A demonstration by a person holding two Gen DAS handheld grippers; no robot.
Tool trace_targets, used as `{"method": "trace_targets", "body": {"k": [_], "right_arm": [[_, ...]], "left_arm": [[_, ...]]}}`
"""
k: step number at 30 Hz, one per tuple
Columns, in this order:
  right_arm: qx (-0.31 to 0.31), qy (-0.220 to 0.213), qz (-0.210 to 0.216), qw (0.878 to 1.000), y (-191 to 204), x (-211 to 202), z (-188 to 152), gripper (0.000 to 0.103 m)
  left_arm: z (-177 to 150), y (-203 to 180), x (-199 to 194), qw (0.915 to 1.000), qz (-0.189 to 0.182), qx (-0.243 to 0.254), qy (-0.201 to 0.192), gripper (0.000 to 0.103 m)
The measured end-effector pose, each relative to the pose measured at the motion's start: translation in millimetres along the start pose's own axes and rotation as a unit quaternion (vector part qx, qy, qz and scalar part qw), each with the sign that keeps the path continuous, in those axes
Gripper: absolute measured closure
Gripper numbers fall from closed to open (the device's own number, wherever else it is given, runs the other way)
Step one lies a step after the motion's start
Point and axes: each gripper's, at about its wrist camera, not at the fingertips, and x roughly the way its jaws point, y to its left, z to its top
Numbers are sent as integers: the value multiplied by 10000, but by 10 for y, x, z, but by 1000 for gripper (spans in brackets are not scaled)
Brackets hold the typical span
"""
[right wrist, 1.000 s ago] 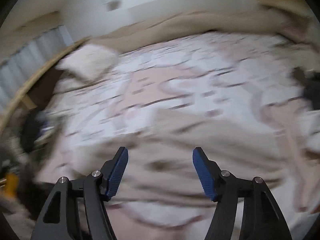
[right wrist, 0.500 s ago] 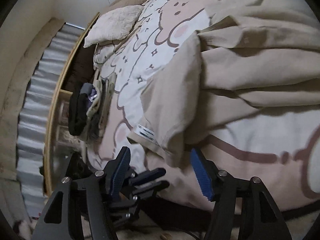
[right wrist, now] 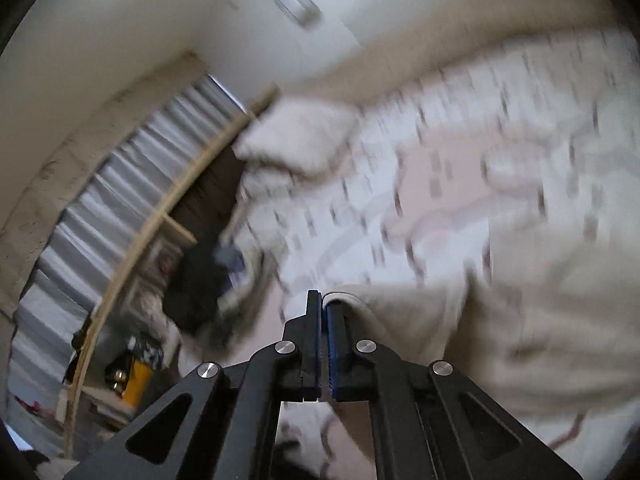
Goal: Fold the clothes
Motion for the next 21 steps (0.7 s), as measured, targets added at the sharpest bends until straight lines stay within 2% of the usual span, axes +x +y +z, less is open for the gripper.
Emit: {"method": "trace_targets", "body": {"k": [6,9,14,18,21], "right_arm": [[-944,-850,182,9917,660,-630,563,100],[-1278,-1224,184,9840,916,-962,738,100],[-1710,-1889,218,9667,1291,-1429,982,100],[-2181,-2144,370,9514,1846,-1513,1380,100],[-2501,-2192,666,9407,2359,-1404,1691,100]], "left_arm": [[137,-16,52,9995,-78,-49,-290,32],[240,14,49,9982,-310,-159,-481,31],[461,113,-13,9953,-396,-346,-817,31],[557,343,-284,9894,-168,-707,-1255,31],[573,600,-662,9817,301,-999,-1594,31]]}}
